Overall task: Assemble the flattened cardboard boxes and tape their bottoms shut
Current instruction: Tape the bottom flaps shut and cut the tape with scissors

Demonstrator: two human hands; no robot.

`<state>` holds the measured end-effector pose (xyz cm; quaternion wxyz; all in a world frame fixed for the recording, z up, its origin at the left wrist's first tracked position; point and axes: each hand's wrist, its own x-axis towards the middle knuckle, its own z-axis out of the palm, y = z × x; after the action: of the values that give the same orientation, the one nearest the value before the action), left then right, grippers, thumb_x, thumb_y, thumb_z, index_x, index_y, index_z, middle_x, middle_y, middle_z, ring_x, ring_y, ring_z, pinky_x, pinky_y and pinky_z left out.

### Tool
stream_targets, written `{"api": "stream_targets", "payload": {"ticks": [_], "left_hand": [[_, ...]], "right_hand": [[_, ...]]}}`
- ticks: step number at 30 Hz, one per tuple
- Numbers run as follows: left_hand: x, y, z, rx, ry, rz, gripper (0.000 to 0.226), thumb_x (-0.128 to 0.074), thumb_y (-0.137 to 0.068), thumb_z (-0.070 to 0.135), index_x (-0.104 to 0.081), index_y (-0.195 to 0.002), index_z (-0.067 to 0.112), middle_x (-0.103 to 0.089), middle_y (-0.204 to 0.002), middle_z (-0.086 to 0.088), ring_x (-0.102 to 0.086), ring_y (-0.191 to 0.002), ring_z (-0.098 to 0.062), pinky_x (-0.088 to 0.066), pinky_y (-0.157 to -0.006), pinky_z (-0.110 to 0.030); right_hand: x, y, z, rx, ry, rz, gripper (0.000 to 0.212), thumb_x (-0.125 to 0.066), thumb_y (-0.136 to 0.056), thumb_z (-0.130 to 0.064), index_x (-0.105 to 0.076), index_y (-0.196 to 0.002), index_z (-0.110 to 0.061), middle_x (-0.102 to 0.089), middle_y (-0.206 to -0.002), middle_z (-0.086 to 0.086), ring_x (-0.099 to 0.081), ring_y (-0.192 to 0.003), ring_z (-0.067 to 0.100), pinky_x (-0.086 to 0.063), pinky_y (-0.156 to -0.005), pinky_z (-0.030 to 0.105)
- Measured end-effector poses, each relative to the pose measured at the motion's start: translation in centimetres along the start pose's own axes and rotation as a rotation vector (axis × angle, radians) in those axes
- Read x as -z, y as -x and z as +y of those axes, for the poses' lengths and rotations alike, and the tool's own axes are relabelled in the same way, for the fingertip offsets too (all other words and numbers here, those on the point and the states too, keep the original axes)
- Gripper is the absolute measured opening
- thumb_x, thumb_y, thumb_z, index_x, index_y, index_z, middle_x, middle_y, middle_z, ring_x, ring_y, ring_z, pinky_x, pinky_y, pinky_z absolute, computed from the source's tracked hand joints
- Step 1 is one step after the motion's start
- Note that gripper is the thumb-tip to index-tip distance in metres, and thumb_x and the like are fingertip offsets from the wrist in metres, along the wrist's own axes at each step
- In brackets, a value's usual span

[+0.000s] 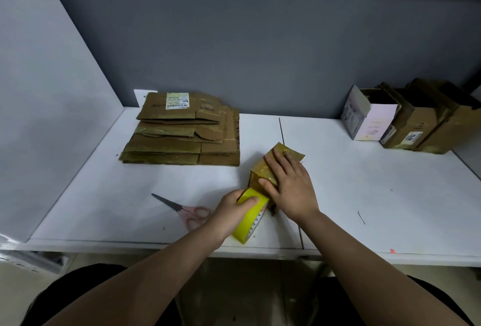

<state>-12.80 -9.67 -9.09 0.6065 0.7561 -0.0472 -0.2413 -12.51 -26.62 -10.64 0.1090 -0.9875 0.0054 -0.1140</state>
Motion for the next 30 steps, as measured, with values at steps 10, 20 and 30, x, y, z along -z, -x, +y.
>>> {"api": "stream_targets", "payload": {"ticks": [10,20,30], "left_hand": [[3.2,0.2,0.5,-0.026,-0.182,-0.065,0.043,-0.053,-0.096,0.017,-0.042,-0.138,0.018,-0.054,-0.131,-0.005,-0.054,-0.111,-0.017,-0.045,-0.094,-0.032],[13.4,3.9,0.8,-0.374,-1.54,0.396,0.026,-0.037,-0.095,0.032,-0.053,-0.11,0.018,-0.066,-0.097,0.0,-0.064,-0.083,-0.018,-0.037,-0.064,-0.025],[17.3,4.4,-3.1,-0.492,-1.522,0.351,0.014,-0.069,-0.077,0.023,-0.059,-0.084,0.015,-0.056,-0.059,-0.001,-0.045,-0.042,-0.015,-0.034,-0.045,-0.021]], "right_hand": [[3.3,0.5,-0.5,-0.057,-0.346,0.1,0.042,-0.038,-0.093,-0.036,-0.057,-0.129,-0.023,-0.053,-0.137,-0.002,-0.044,-0.128,0.02,-0.033,-0.105,0.037],[4.8,-1.1,-9.7,0.103,-0.072,-0.019,0.024,-0.048,-0.094,-0.023,-0.064,-0.112,-0.018,-0.062,-0.112,0.005,-0.057,-0.105,0.026,-0.046,-0.078,0.035],[-5.1,0.1,-18.0,0.203,0.266,-0.343,0.032,-0.038,-0.101,-0.024,-0.055,-0.123,-0.007,-0.057,-0.123,0.014,-0.053,-0.114,0.033,-0.046,-0.085,0.038]]}}
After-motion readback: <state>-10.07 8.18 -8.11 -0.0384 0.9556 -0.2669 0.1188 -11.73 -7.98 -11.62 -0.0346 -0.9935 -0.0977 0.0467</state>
